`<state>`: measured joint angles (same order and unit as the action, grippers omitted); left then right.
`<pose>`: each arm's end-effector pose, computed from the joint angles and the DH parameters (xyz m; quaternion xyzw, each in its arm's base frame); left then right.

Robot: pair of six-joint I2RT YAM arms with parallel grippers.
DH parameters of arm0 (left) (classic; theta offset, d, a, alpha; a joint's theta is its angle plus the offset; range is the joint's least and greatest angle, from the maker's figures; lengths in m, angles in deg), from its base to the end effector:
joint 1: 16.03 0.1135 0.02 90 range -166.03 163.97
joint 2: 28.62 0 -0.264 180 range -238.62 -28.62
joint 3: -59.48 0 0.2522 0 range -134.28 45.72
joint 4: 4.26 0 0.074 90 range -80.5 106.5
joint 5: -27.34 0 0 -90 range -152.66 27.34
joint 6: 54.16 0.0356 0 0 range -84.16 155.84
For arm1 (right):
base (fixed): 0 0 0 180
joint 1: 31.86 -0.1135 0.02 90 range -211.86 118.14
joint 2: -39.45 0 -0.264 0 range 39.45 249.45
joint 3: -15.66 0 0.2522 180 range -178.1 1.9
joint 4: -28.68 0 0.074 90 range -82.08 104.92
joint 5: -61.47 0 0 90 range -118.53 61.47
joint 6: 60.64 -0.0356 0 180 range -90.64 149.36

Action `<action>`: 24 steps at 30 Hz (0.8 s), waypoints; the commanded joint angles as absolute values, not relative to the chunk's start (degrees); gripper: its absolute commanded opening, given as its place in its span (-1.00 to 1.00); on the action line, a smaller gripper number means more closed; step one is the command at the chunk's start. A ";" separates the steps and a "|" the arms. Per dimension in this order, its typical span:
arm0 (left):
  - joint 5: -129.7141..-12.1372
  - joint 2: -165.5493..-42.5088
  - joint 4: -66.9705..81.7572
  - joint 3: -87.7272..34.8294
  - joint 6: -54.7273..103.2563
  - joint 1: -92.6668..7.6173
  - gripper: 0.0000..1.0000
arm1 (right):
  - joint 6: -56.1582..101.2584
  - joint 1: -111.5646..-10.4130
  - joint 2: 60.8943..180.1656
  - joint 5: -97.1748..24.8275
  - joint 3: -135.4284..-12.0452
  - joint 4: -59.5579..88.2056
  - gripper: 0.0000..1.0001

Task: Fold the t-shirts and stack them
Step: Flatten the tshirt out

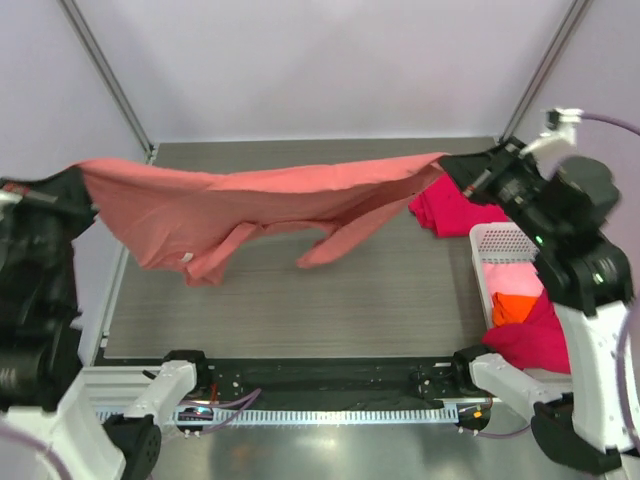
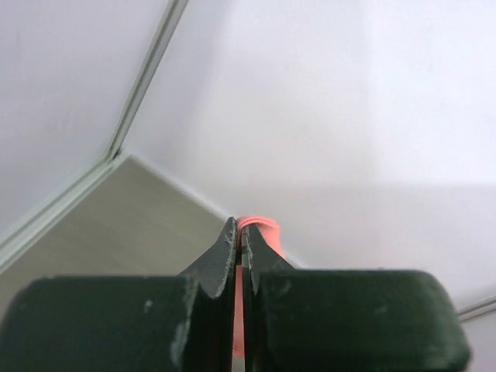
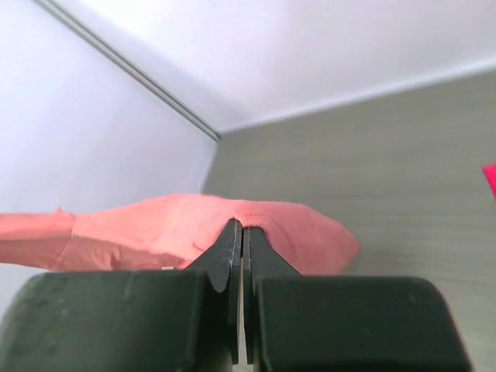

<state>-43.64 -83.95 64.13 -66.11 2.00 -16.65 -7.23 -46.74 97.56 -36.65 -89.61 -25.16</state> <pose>0.0627 0.0109 0.5715 -0.3098 0.6234 -0.1002 0.7109 0.1538 0.0461 0.5099 0.0941 0.7408 0.3355 0.5743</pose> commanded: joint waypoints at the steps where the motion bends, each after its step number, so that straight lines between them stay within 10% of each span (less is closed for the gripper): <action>1: -42.36 -79.87 56.97 -70.28 3.06 -16.38 -0.99 | -4.91 -46.63 89.82 -37.85 -94.69 -25.16 -0.99; 24: -50.62 -103.48 44.48 -72.37 -1.42 -17.78 -1.00 | -3.76 -46.45 107.79 -27.82 -93.19 -15.51 -0.98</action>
